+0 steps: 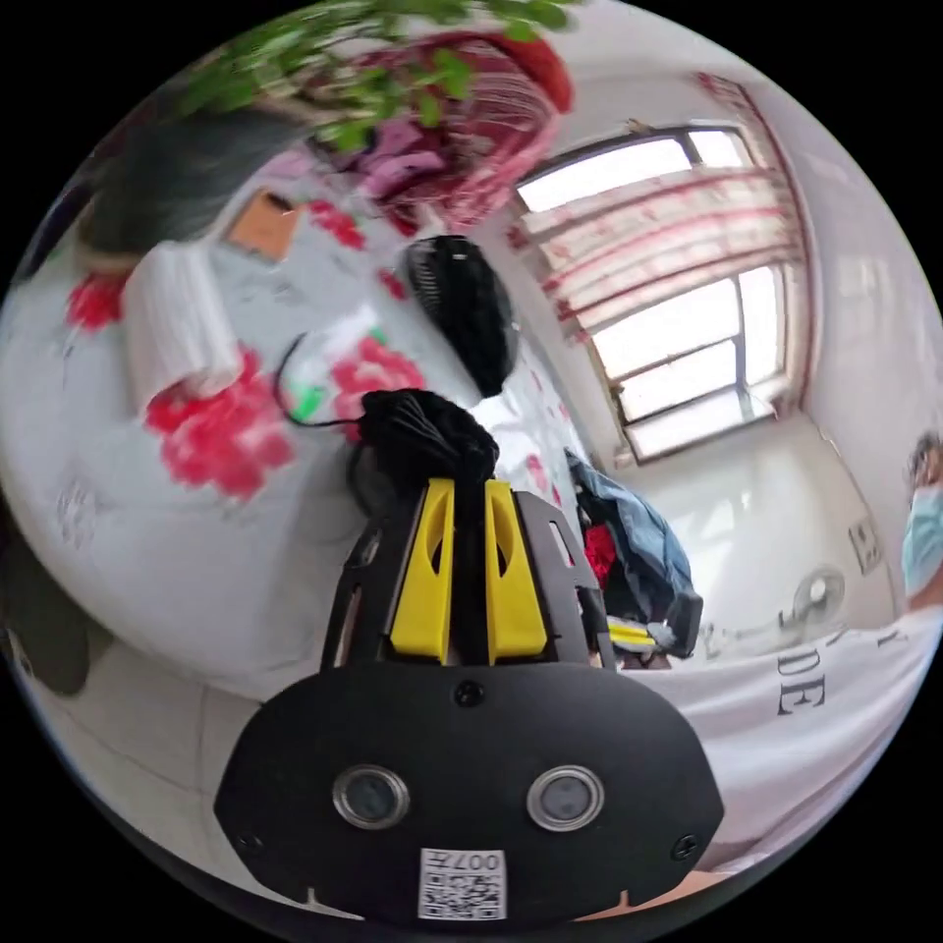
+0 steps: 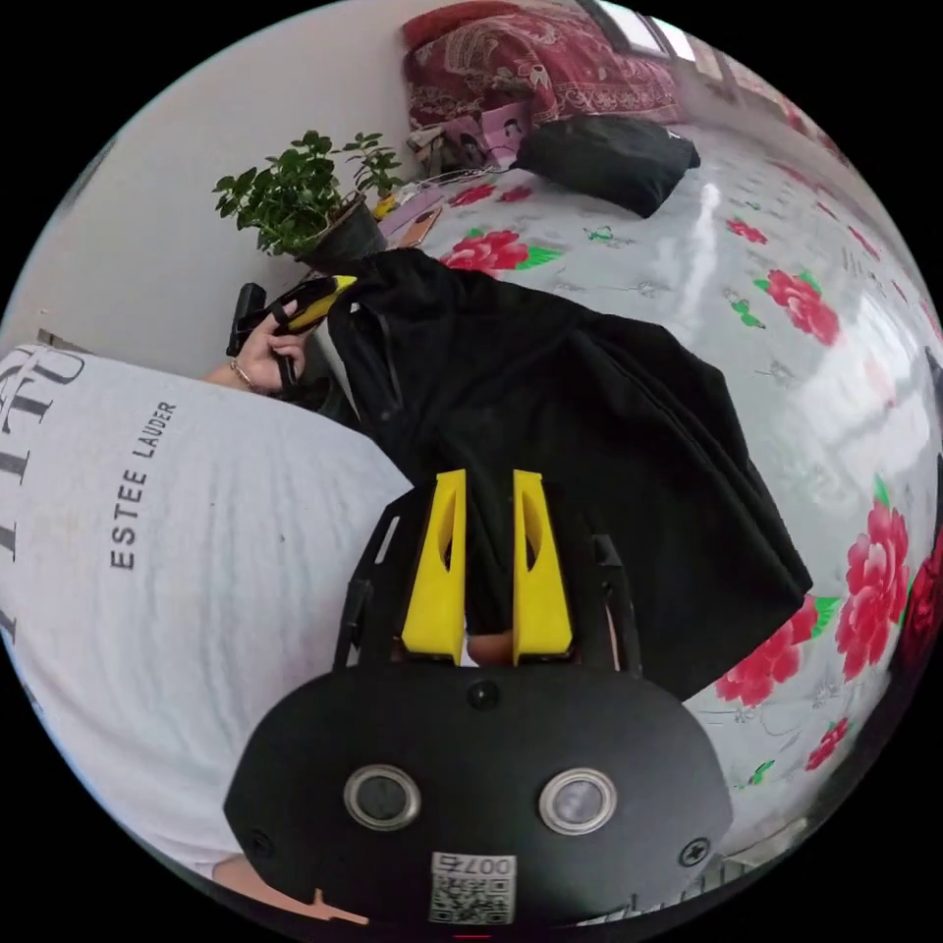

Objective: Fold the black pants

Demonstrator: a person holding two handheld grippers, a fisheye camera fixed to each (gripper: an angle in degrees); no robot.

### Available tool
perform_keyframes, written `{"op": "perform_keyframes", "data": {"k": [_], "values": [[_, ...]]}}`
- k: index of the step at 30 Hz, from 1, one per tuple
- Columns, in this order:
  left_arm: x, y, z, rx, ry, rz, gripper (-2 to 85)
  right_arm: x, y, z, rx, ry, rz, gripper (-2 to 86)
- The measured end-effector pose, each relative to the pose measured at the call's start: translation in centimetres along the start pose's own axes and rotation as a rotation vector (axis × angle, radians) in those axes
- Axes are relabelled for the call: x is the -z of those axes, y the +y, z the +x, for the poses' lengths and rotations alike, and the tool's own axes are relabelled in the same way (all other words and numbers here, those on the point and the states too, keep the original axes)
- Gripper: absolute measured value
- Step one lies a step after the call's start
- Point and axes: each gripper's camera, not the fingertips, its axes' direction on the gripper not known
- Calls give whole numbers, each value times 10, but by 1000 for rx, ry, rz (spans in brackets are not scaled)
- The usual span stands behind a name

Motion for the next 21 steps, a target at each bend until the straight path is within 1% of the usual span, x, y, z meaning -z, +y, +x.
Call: {"op": "perform_keyframes", "data": {"k": [1, 2, 4, 5, 7, 8, 9, 10, 11, 12, 13, 17, 19, 21], "values": [[-8, -6, 30, -115, 14, -37, 51, 9, 3, 6, -26, 5, 28, 47], [-14, -8, 47, -176, 25, -58, 51, 26, 11, 19, -84, 14, 79, 51], [-46, -5, 123, -441, 100, -156, 52, 50, 27, 43, -185, 21, 141, 58], [-55, -1, 143, -509, 125, -184, 53, 64, 41, 60, -257, 27, 180, 63], [-103, 31, 217, -752, 240, -324, 59, 83, 64, 85, -371, 27, 237, 71], [-116, 42, 231, -798, 280, -369, 60, 95, 81, 100, -445, 21, 279, 77], [-146, 68, 253, -867, 366, -470, 61, 104, 99, 113, -515, 14, 323, 83], [-178, 95, 264, -875, 438, -593, 61, 108, 107, 119, -547, 10, 343, 86], [-193, 108, 267, -869, 471, -662, 66, 115, 124, 129, -613, 3, 372, 92], [-217, 132, 269, -863, 493, -769, 76, 119, 137, 136, -666, -2, 397, 97], [-232, 151, 267, -860, 448, -822, 77, 120, 143, 139, -688, -6, 406, 100], [-236, 160, 238, -787, 256, -794, 86, 119, 171, 155, -792, -45, 424, 118], [-234, 146, 198, -644, 120, -766, 104, 115, 175, 163, -825, -72, 403, 124], [-234, 138, 167, -534, 36, -769, 121, 113, 179, 174, -857, -98, 402, 130]]}}
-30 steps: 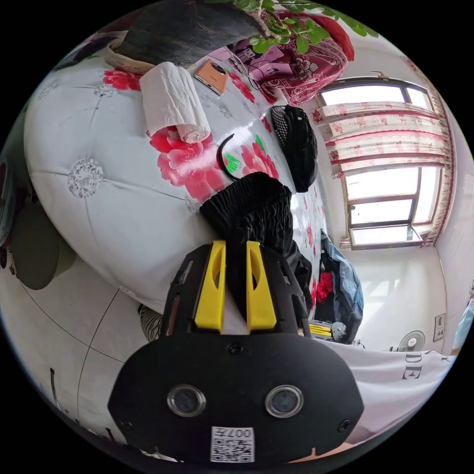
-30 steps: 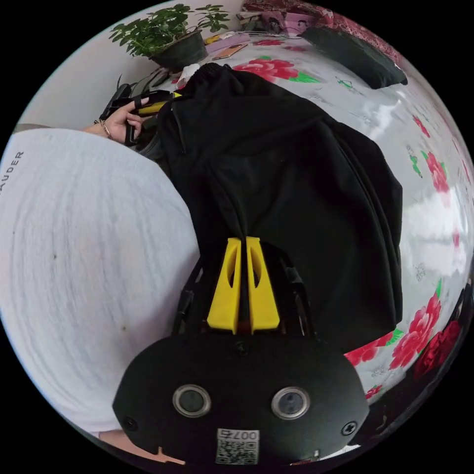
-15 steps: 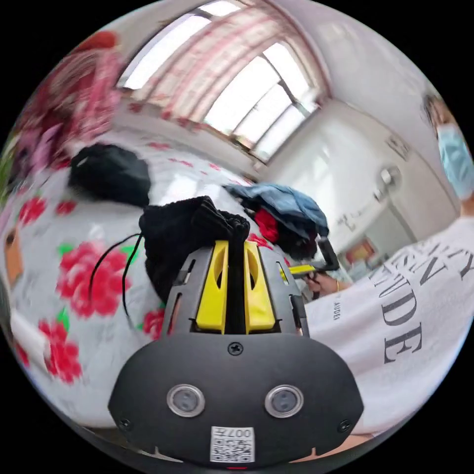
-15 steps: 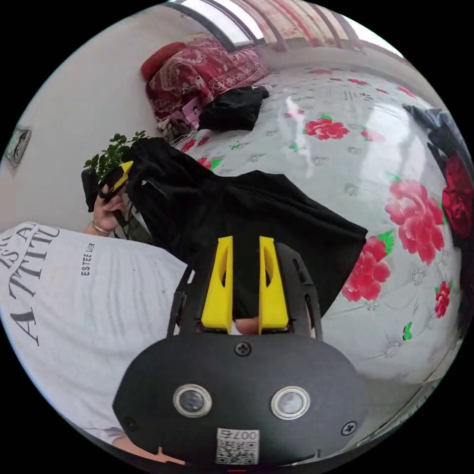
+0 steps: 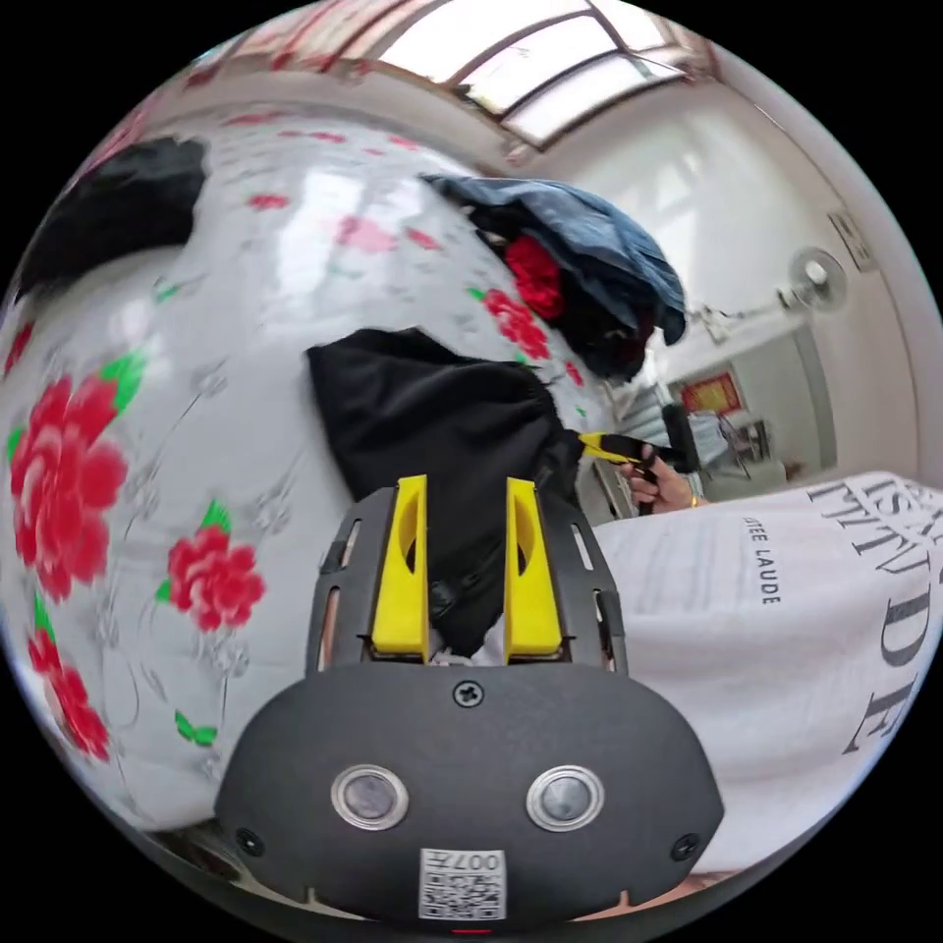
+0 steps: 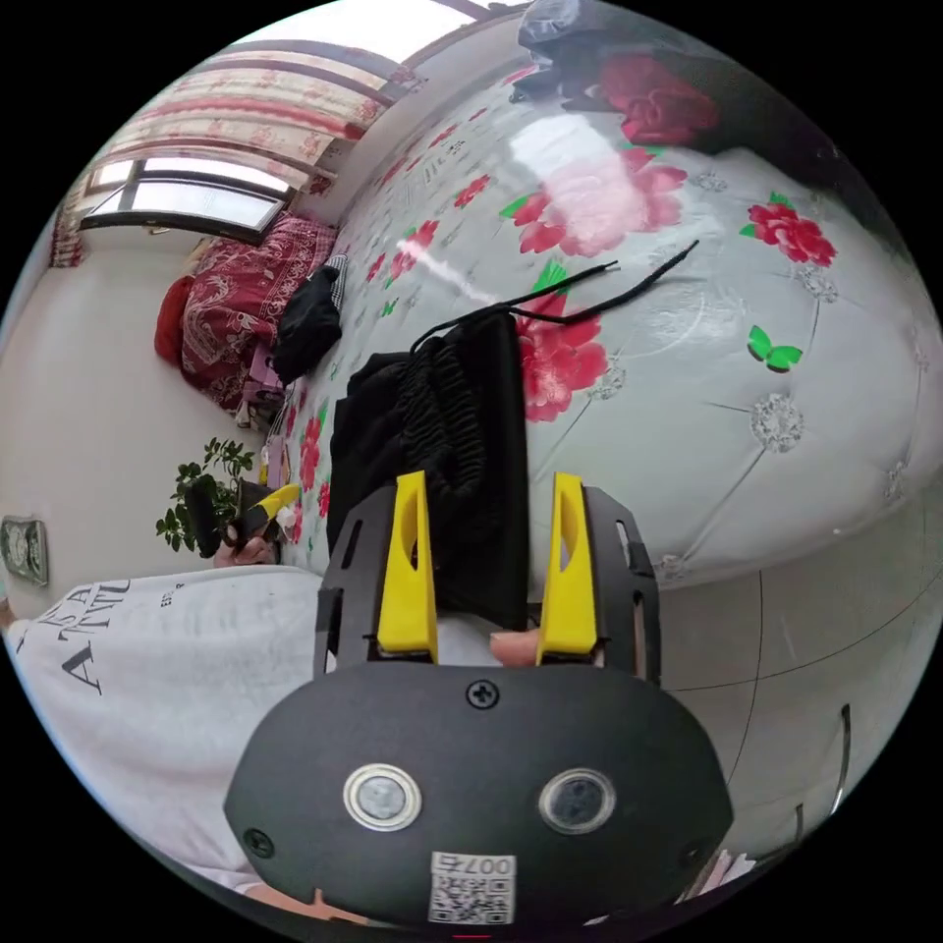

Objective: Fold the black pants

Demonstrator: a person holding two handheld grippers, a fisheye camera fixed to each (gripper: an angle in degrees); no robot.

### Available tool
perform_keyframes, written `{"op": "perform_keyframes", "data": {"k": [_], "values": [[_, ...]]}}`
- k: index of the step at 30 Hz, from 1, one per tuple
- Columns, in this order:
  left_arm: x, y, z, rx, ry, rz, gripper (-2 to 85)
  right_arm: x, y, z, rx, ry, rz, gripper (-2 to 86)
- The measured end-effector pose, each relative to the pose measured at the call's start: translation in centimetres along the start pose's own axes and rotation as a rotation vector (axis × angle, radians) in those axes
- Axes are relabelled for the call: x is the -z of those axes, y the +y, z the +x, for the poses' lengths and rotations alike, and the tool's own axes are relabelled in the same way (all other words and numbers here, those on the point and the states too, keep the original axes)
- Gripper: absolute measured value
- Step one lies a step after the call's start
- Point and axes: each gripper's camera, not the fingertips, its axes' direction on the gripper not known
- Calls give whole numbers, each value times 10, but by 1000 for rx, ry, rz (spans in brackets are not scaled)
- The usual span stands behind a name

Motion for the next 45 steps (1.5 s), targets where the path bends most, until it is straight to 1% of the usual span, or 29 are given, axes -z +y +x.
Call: {"op": "perform_keyframes", "data": {"k": [2, 4, 5, 6, 7, 8, 9, 11, 14, 16, 19, 21, 23, 25, 30, 32, 34, 35, 36, 37, 38, 40, 42, 43, 45], "values": [[-8, 7, -23, 97, -15, -32, 135, -1, -6, 6, -17, -45, -14, 131], [-37, 8, -37, 171, 25, -114, 148, 3, -12, 7, -26, -61, 16, 126], [-47, 7, -38, 177, 44, -140, 150, 0, -17, 8, -32, -95, 13, 123], [-69, 3, -36, 176, 62, -203, 132, -4, -24, 9, -47, -137, -5, 117], [-74, -3, -30, 149, -22, -172, 95, -7, -28, 9, -55, -155, -21, 114], [-77, -7, -28, 141, -41, -172, 82, -11, -36, 9, -67, -174, -57, 109], [-89, -16, -31, 152, -26, -210, 56, -13, -43, 9, -72, -194, -92, 104], [-97, -28, -38, 172, 10, -227, 47, -11, -54, 6, -78, -217, -129, 96], [-81, -47, -39, 117, 76, -154, 43, 9, -73, -17, -19, -245, -101, 81], [-54, -67, -46, 108, 127, -67, 40, 20, -90, -39, 28, -282, -86, 69], [-8, -101, -59, 86, 135, 51, 33, 26, -129, -86, 117, -340, -69, 46], [25, -125, -67, 56, 134, 121, 23, 24, -167, -134, 198, -380, -47, 27], [63, -149, -78, 30, 104, 175, 8, 19, -201, -174, 256, -424, -26, 15], [120, -183, -93, -20, 28, 245, -3, 6, -235, -222, 352, -454, -31, 11], [230, -240, -127, -89, -74, 393, -5, -44, -330, -372, 525, -544, -1, 17], [266, -258, -140, -92, -121, 439, -2, -61, -355, -416, 564, -568, 25, 19], [303, -277, -168, -42, -215, 496, 12, -83, -376, -450, 575, -551, 51, 19], [308, -280, -177, -24, -244, 502, 21, -102, -388, -464, 559, -520, 59, 17], [313, -287, -197, 25, -302, 491, 41, -125, -395, -471, 550, -479, 52, 14], [308, -290, -222, 102, -334, 461, 58, -138, -398, -472, 544, -456, 42, 12], [303, -289, -234, 137, -342, 445, 67, -164, -398, -467, 530, -415, 18, 11], [267, -269, -277, 279, -396, 400, 79, -200, -387, -444, 495, -351, -24, 17], [228, -244, -299, 347, -426, 372, 84, -246, -357, -397, 468, -223, -125, 32], [201, -228, -309, 384, -436, 336, 85, -255, -347, -383, 463, -185, -153, 36], [166, -207, -317, 424, -445, 278, 84, -282, -304, -324, 433, -43, -257, 49]]}}
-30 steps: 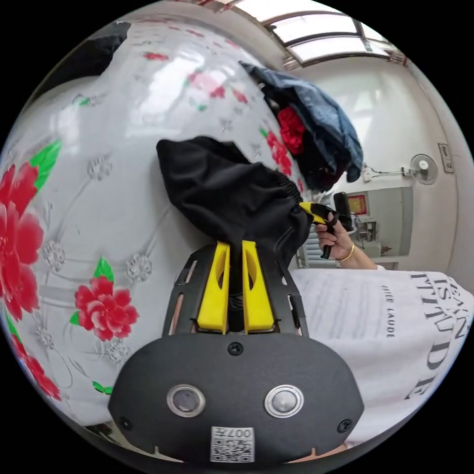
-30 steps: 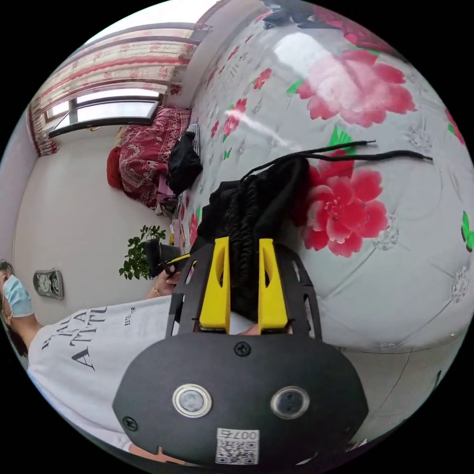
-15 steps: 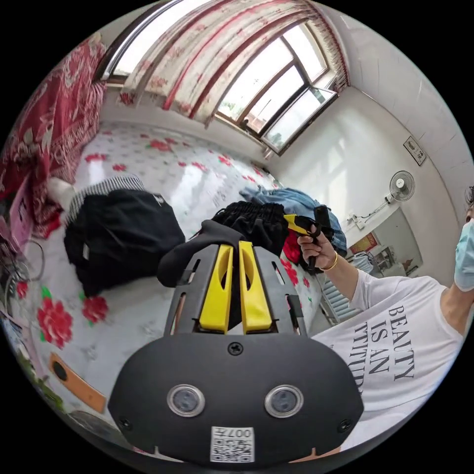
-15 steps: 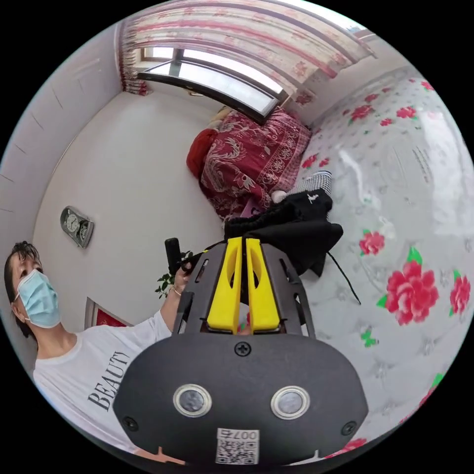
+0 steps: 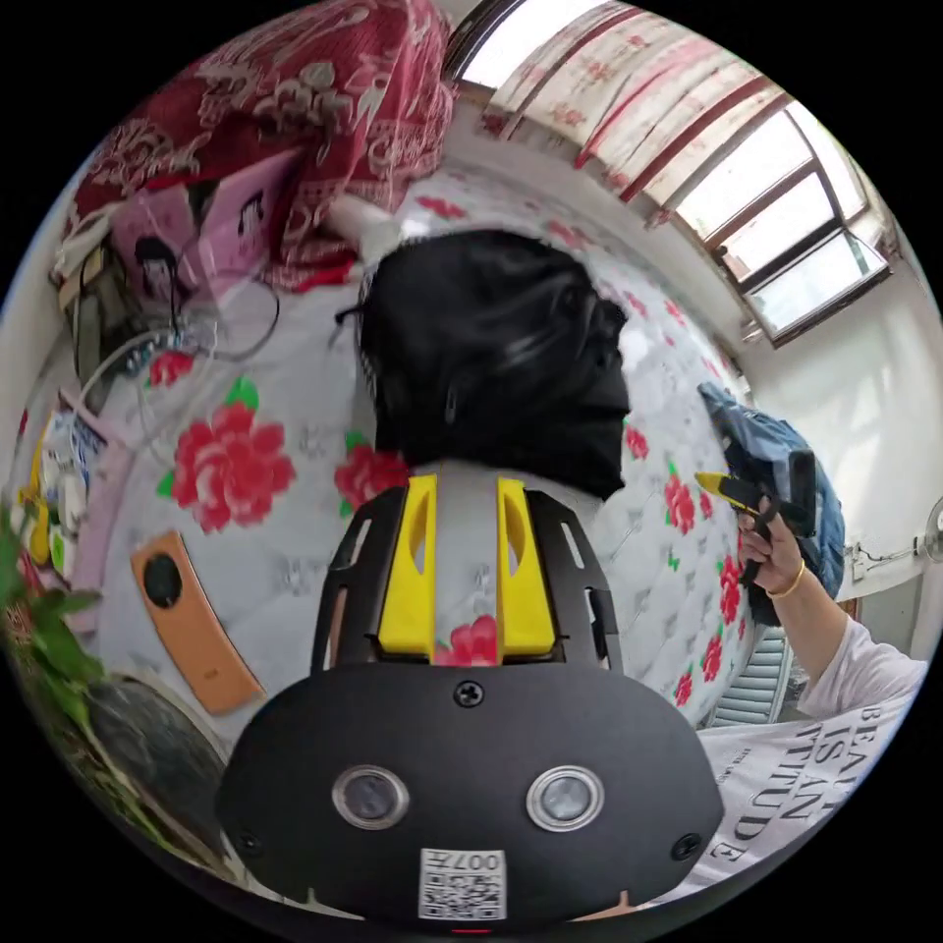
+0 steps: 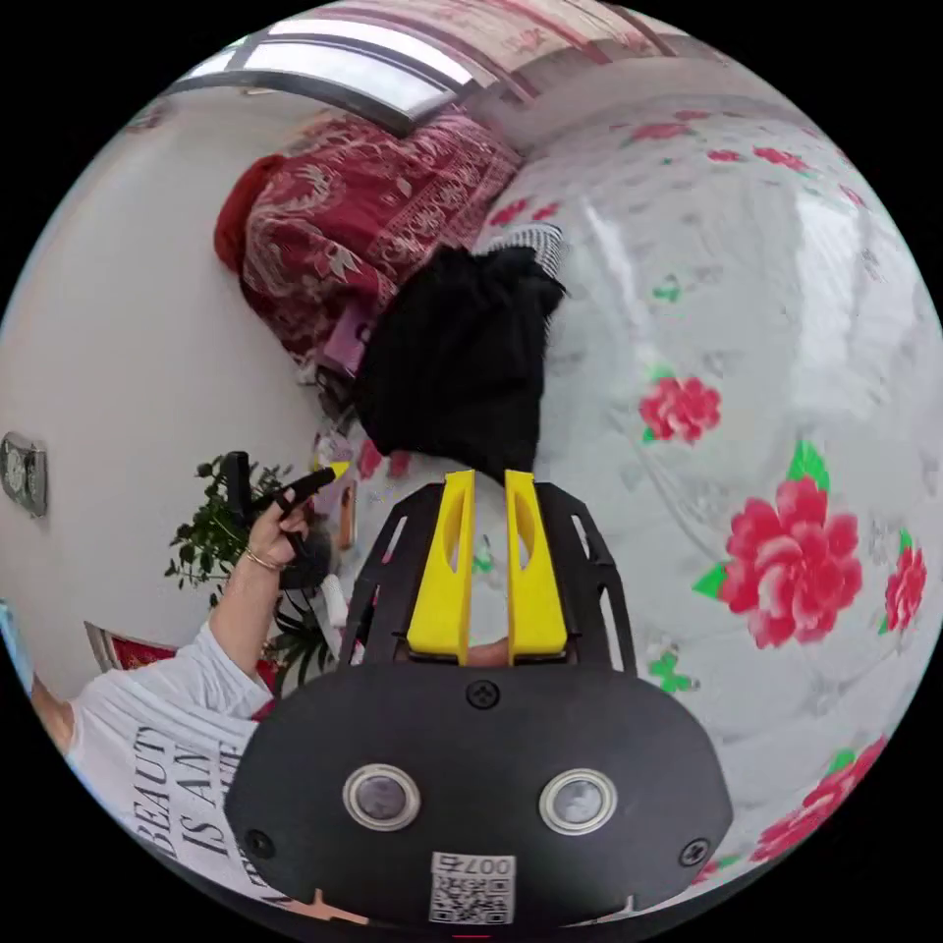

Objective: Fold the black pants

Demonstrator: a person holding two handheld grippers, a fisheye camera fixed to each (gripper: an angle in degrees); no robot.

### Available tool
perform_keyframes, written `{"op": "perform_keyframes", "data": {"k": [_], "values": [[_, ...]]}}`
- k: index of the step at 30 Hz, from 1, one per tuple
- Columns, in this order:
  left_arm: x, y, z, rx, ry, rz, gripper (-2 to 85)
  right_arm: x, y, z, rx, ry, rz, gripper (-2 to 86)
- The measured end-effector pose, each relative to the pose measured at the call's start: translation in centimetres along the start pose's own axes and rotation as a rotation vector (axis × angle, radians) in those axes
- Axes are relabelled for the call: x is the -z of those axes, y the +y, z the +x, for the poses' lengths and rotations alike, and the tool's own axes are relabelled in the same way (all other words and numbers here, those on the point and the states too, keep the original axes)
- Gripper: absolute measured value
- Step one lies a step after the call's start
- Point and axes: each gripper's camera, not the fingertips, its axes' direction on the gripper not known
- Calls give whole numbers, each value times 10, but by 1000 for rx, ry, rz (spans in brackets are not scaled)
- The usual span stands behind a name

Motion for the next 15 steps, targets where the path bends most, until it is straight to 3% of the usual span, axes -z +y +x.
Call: {"op": "perform_keyframes", "data": {"k": [6, 11, 15], "values": [[-27, 29, 6, 32, 3, -2, 77, -7, 89, 64, -166, -2, 0, 68], [-37, 37, 42, -34, 63, -5, 75, 4, 100, 44, -55, 140, 54, 77], [-67, 83, 99, -134, 31, -126, 57, 28, 133, 31, 11, 326, 120, 87]]}}
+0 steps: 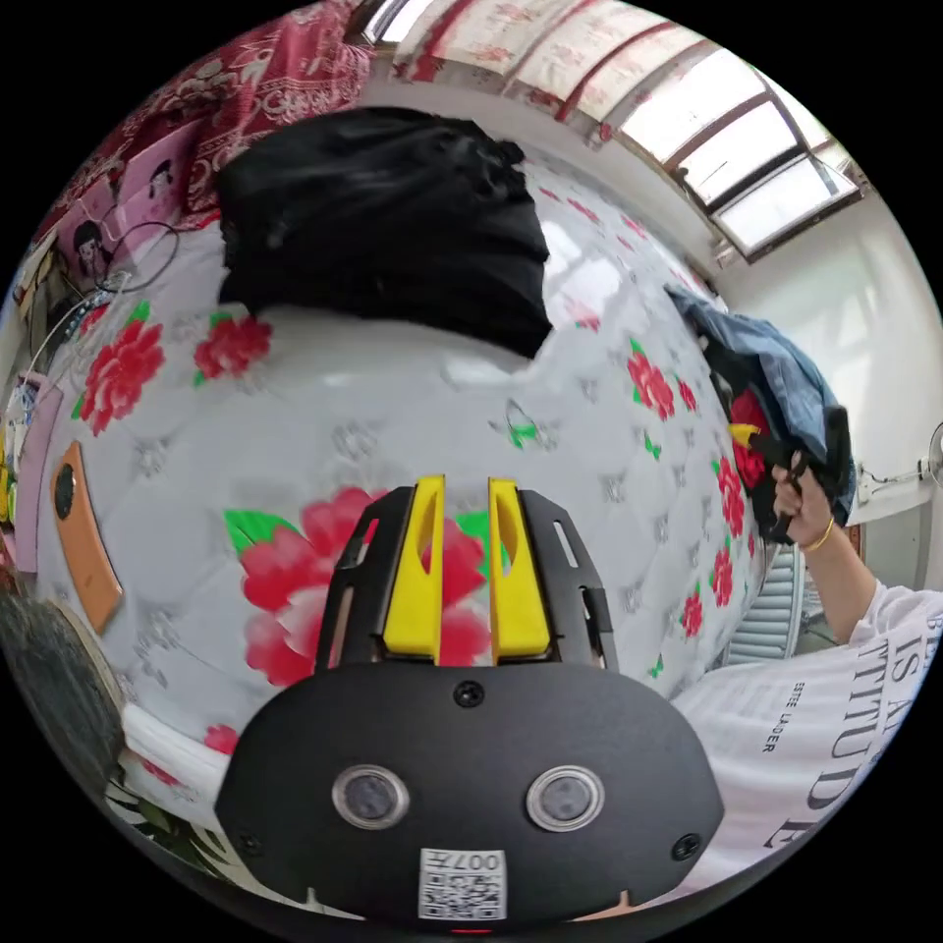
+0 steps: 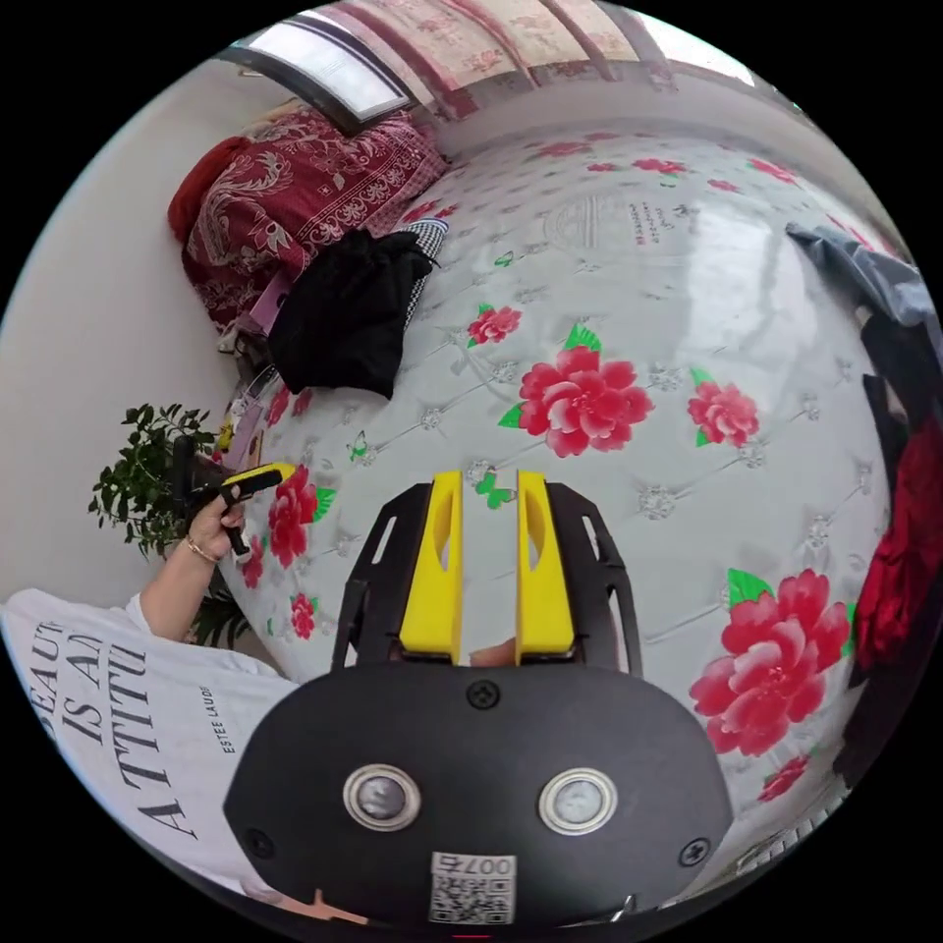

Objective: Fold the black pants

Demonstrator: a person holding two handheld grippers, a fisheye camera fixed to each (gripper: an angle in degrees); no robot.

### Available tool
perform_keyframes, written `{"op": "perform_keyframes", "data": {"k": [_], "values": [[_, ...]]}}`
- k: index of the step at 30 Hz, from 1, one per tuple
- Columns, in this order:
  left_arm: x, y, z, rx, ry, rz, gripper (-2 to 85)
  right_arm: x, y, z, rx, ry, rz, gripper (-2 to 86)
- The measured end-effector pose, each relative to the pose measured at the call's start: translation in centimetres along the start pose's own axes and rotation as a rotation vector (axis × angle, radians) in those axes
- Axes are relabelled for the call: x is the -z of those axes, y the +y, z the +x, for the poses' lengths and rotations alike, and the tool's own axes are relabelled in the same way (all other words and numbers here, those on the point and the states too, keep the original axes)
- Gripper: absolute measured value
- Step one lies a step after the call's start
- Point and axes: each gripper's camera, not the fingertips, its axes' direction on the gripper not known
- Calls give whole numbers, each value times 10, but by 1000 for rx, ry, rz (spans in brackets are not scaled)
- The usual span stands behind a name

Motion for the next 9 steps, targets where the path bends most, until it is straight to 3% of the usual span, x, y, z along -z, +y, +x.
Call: {"op": "perform_keyframes", "data": {"k": [4, 9], "values": [[-23, 55, 39, 43, 83, -89, 48, 68, 37, 32, -63, 249, 143, 99], [-23, 94, 61, 33, 76, -174, 42, 231, 89, 103, -245, 772, 427, 111]]}}
